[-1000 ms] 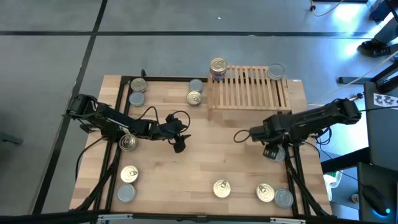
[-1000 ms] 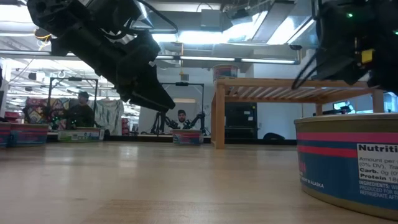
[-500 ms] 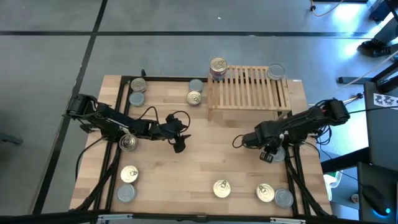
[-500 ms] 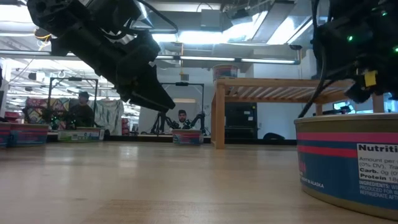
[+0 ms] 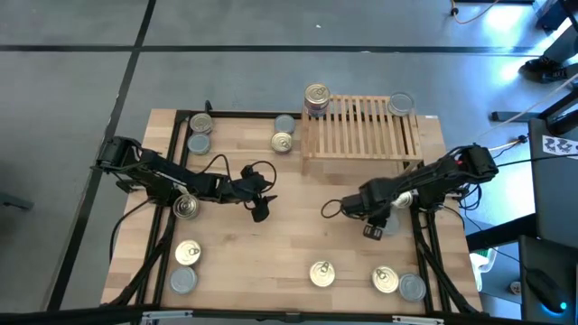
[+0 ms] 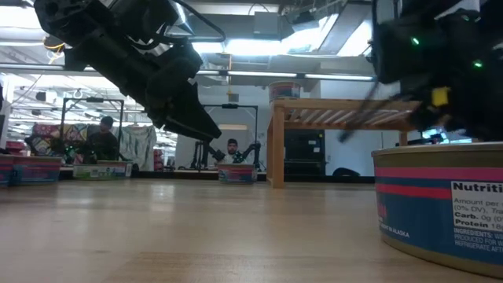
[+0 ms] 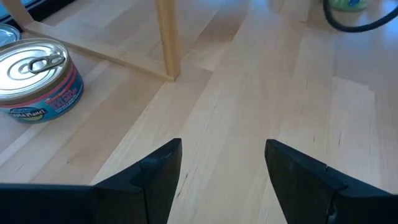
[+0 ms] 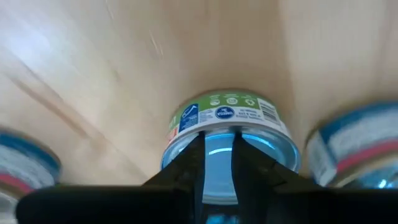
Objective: Stack canned seafood by type on shelf
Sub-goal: Stack the green tuna can on top of the green tuna can on the shelf
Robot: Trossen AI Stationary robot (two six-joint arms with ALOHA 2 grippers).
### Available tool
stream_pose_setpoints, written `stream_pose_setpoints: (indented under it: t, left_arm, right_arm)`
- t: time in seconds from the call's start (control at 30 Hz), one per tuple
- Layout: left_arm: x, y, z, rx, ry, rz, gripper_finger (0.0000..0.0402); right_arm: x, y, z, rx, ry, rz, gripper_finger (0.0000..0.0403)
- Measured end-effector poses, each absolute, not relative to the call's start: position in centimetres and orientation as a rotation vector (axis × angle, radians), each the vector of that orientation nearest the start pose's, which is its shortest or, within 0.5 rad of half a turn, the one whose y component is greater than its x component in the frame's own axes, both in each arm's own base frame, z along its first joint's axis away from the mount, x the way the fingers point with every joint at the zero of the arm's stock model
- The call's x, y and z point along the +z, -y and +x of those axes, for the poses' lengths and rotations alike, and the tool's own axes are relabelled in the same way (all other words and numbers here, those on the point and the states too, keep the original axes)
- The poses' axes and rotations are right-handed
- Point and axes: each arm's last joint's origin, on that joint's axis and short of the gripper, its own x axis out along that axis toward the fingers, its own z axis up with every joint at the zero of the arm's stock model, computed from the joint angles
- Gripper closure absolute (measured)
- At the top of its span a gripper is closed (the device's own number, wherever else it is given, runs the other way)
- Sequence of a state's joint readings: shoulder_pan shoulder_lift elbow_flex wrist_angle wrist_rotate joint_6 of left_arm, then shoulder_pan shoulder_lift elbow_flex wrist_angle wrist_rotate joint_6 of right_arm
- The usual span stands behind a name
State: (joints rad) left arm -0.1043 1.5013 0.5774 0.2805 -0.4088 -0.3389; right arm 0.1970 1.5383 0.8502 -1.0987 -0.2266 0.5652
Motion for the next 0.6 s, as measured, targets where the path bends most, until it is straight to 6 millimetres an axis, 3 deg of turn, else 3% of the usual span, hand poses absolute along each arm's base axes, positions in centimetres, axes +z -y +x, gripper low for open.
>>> stream_pose_setpoints:
  t: [0.2, 0.6]
  left_arm:
    - [15.1, 1.7, 27.2, 0.395, -0.566, -0.16, 0.0173]
    - [15.1, 1.7, 27.2, 0.398, -0.564, -0.175, 0.0173]
  right_arm:
    - [16.9, -5.2, 23.6, -0.135, -1.604, 0.366, 0.0329]
    - [15.3, -5.6, 28.6, -0.06, -1.192, 0.166, 0.0329]
